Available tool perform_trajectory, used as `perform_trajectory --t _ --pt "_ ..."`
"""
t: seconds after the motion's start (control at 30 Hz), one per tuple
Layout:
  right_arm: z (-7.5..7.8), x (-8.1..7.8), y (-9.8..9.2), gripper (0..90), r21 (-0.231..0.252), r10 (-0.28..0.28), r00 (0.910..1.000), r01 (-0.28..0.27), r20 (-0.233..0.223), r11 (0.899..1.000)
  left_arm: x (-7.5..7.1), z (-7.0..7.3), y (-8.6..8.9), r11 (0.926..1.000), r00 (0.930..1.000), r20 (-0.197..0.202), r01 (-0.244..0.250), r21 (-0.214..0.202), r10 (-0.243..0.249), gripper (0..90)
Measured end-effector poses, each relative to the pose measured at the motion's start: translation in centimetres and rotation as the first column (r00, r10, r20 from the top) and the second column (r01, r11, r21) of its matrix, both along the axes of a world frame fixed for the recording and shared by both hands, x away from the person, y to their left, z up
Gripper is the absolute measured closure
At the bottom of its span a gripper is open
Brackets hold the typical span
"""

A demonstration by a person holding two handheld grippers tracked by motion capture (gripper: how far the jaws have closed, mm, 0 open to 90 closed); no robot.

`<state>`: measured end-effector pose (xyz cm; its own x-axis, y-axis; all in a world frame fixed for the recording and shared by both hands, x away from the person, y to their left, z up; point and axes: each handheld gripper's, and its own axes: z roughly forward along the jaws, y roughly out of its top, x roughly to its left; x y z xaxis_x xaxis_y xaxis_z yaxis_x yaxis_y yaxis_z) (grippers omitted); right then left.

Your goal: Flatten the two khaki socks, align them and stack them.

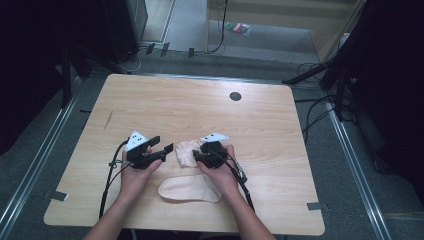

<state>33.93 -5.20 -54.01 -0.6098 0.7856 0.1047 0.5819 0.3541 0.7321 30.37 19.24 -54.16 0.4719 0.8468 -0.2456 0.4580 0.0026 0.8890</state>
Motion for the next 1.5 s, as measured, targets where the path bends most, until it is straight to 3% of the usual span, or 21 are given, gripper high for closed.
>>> perform_trajectory --t 0.03,0.07,0.13,0.3,0.47,0.63,0.83,0.87,0.97,1.03,1.1,1.13,1.17,1.2,1.23,1.27,1.3,1.33,1.4,1.43,1.5 --pt "0.0 0.0 0.0 66.7 0.000 0.000 1.0000 0.000 0.000 1.000 0.0 0.0 0.0 1.0000 1.0000 0.000 0.000 0.000 0.000 33.9" --pt "0.0 -0.2 0.2 80.6 -0.032 -0.003 0.9999 0.004 0.014 0.999 -0.1 -0.1 0.0 1.0000 1.0000 -0.006 0.002 0.001 -0.002 33.9" --pt "0.1 -0.4 0.2 86.8 -0.042 0.008 0.9995 -0.007 0.030 0.999 -0.1 0.0 0.1 1.0000 1.0000 -0.008 0.005 -0.002 -0.005 33.8" --pt "1.5 -0.9 0.3 88.1 0.024 0.016 0.9972 -0.017 0.073 1.000 -0.2 0.1 0.4 0.9999 0.9999 0.003 0.010 -0.006 -0.010 32.5" --pt "3.9 -1.1 0.5 88.2 0.088 0.018 0.9943 -0.027 0.105 0.996 -0.2 0.0 0.3 0.9996 0.9996 -0.004 0.026 -0.005 -0.026 29.5" --pt "6.0 -1.1 1.3 88.3 0.104 0.035 0.9895 -0.050 0.140 0.993 0.0 -0.5 -0.7 0.9980 0.9966 -0.053 0.063 0.005 -0.063 26.9" --pt "8.6 -1.2 2.7 88.3 0.135 0.058 0.9814 -0.084 0.183 0.987 0.6 -0.7 -1.6 0.9939 0.9882 -0.124 0.098 0.051 -0.091 24.6" --pt "9.1 -1.3 3.0 88.3 0.142 0.067 0.9790 -0.096 0.192 0.985 0.6 -0.7 -1.6 0.9932 0.9894 -0.111 0.100 0.060 -0.093 25.6" --pt "10.9 -1.9 3.4 88.3 0.164 0.097 0.9690 -0.136 0.227 0.977 0.7 -0.4 -1.8 0.9892 0.9961 -0.083 0.042 0.141 -0.030 32.2" --pt "11.7 -2.4 3.1 88.3 0.177 0.110 0.9628 -0.156 0.247 0.972 0.8 -0.3 -1.4 0.9826 0.9956 -0.084 -0.024 0.184 0.040 46.2" --pt "11.9 -2.7 2.5 88.4 0.181 0.112 0.9614 -0.161 0.251 0.970 0.9 -0.2 -1.0 0.9808 0.9944 -0.086 -0.044 0.190 0.061 74.7" --pt "11.7 -2.8 1.3 88.9 0.185 0.096 0.9653 -0.143 0.243 0.972 0.8 0.2 0.1 0.9789 0.9927 -0.094 -0.055 0.197 0.075 88.1" --pt "11.2 -2.7 0.5 89.2 0.179 0.076 0.9700 -0.119 0.231 0.977 0.7 0.4 0.4 0.9760 0.9932 -0.083 -0.062 0.209 0.081 89.3" --pt "10.8 -2.5 -0.1 89.4 0.174 0.065 0.9738 -0.104 0.218 0.979 0.5 0.6 0.7 0.9709 0.9939 -0.058 -0.078 0.226 0.093 89.6" --pt "10.1 -2.2 -0.9 89.6 0.174 0.040 0.9798 -0.074 0.196 0.982 0.3 0.9 0.9 0.9589 0.9937 -0.020 -0.101 0.265 0.110 89.8" --pt "9.1 -1.9 -1.9 89.8 0.178 0.004 0.9861 -0.034 0.166 0.984 0.3 0.9 0.9 0.9589 0.9937 -0.020 -0.101 0.265 0.110 89.9" --pt "8.3 -1.6 -2.6 89.9 0.178 -0.014 0.9900 -0.011 0.140 0.984 -0.1 1.1 0.6 0.9402 0.9931 0.028 -0.117 0.320 0.114 90.0" --pt "7.4 -1.4 -3.1 89.9 0.176 -0.026 0.9921 0.004 0.123 0.984 -0.3 1.1 0.4 0.9299 0.9928 0.047 -0.119 0.348 0.110 90.0" --pt "6.1 -1.3 -3.6 90.0 0.153 -0.034 0.9935 0.017 0.108 0.988 -0.7 0.9 -0.3 0.8915 0.9930 0.077 -0.114 0.438 0.089 90.0" --pt "5.4 -1.2 -3.6 90.0 0.131 -0.036 0.9939 0.022 0.104 0.991 -0.8 0.7 -0.6 0.8798 0.9938 0.079 -0.106 0.463 0.079 90.0" --pt "4.2 -1.1 -3.8 90.0 0.106 -0.041 0.9948 0.031 0.093 0.994 -0.8 0.1 -1.0 0.8702 0.9967 0.058 -0.079 0.486 0.058 90.0"
